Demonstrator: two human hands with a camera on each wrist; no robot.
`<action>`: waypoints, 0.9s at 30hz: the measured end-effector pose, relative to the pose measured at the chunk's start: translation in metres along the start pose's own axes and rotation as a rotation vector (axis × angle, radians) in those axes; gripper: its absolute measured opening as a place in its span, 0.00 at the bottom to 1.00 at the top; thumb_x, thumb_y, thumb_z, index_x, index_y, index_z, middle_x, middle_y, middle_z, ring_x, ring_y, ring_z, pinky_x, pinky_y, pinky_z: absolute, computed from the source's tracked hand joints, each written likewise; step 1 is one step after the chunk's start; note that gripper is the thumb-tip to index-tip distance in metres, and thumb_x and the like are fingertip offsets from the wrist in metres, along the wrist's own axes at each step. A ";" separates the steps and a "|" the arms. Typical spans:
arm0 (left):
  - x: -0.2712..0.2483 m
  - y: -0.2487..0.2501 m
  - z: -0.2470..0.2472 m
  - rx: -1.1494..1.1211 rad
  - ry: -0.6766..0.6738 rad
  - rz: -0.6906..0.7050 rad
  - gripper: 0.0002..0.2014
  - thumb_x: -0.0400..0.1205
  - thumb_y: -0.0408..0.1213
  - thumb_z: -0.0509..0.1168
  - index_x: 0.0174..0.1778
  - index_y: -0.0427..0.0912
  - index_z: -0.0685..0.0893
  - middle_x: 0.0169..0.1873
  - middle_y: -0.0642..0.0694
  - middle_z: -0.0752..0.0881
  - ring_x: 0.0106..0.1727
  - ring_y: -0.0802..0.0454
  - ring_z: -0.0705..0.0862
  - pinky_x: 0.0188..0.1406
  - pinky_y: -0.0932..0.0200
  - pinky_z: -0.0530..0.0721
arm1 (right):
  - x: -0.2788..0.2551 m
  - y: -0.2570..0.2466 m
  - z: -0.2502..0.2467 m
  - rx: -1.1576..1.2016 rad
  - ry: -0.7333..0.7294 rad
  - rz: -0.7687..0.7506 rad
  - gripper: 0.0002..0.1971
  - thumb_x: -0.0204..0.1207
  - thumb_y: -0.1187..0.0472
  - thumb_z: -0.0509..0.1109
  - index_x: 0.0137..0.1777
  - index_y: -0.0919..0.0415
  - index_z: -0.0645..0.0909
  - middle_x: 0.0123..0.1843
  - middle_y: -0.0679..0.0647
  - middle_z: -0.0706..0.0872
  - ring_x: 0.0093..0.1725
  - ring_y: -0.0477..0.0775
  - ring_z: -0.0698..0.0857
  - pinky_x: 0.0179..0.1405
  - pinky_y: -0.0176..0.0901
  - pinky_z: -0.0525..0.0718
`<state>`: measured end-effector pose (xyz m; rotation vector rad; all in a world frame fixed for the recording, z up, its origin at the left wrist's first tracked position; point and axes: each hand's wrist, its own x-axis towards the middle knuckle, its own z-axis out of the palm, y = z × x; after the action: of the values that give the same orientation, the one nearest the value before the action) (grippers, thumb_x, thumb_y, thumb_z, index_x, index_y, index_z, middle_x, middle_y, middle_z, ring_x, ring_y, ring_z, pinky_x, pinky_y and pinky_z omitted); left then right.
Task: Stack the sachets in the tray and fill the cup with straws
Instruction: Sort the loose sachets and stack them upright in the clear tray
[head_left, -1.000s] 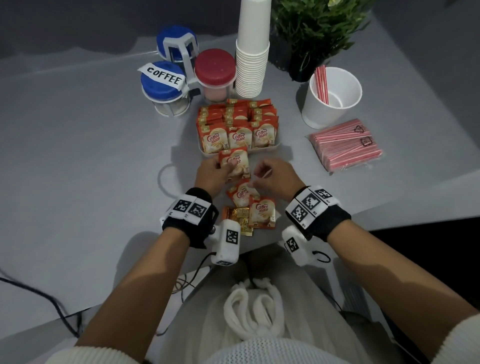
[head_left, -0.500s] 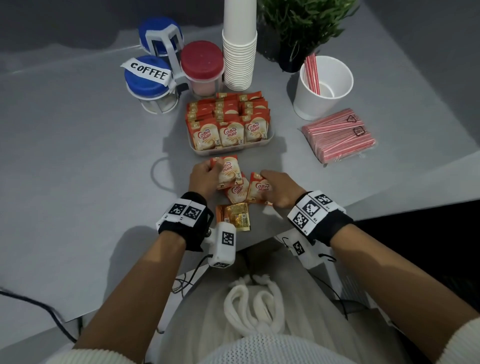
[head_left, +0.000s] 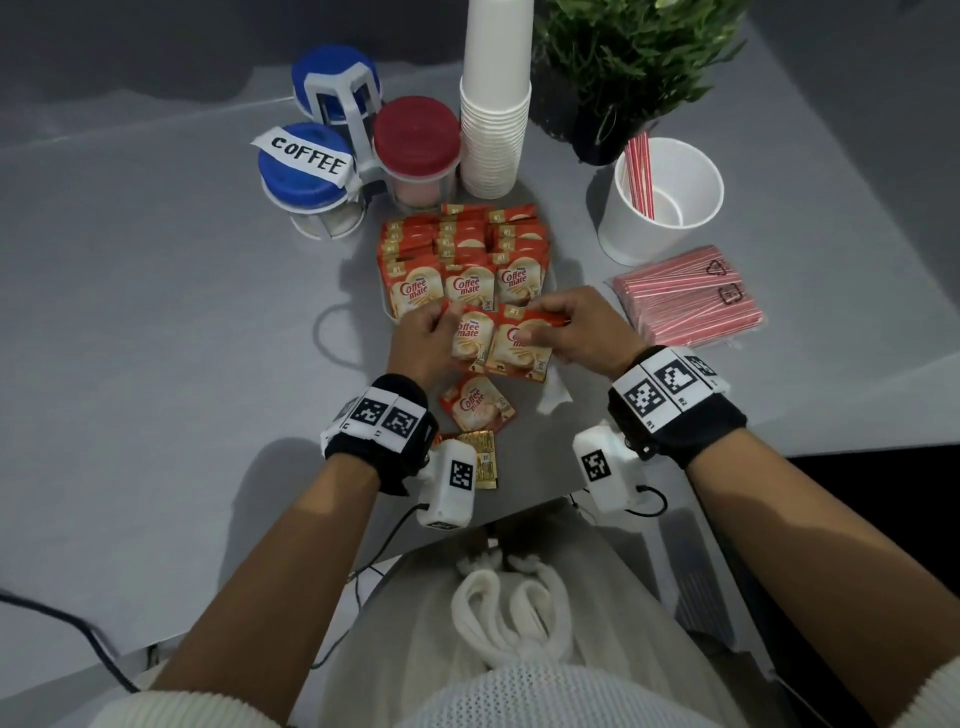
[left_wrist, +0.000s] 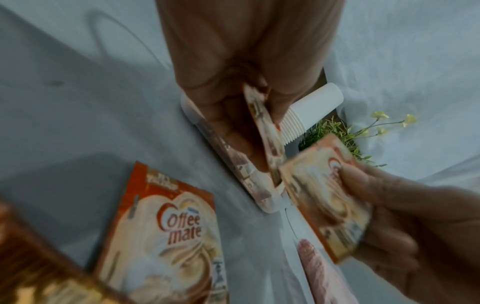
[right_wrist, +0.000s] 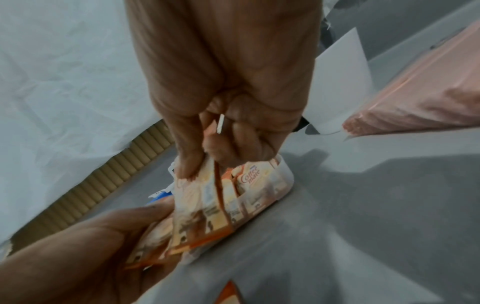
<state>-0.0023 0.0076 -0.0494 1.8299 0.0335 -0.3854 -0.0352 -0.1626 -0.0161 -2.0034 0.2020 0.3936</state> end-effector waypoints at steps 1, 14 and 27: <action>0.001 0.000 0.002 0.000 -0.011 0.013 0.15 0.85 0.33 0.57 0.32 0.39 0.77 0.29 0.46 0.80 0.30 0.62 0.80 0.34 0.70 0.76 | 0.002 -0.002 0.000 0.020 -0.011 0.008 0.12 0.73 0.67 0.72 0.56 0.69 0.83 0.37 0.46 0.83 0.23 0.30 0.80 0.21 0.21 0.73; 0.010 0.018 0.026 -0.056 -0.212 -0.021 0.15 0.86 0.36 0.56 0.66 0.36 0.75 0.60 0.38 0.83 0.63 0.41 0.82 0.67 0.42 0.78 | 0.035 0.006 -0.003 0.132 0.183 0.113 0.16 0.67 0.69 0.76 0.52 0.65 0.74 0.32 0.52 0.77 0.17 0.39 0.79 0.18 0.31 0.79; 0.050 0.036 0.037 0.661 0.039 0.193 0.19 0.80 0.40 0.64 0.66 0.38 0.74 0.67 0.38 0.71 0.69 0.40 0.68 0.66 0.49 0.67 | 0.062 0.002 -0.039 -0.166 0.252 -0.037 0.13 0.69 0.69 0.74 0.53 0.69 0.82 0.51 0.63 0.87 0.49 0.59 0.85 0.50 0.45 0.83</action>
<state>0.0443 -0.0461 -0.0388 2.4664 -0.2719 -0.2359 0.0297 -0.1965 -0.0241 -2.2158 0.2972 0.1365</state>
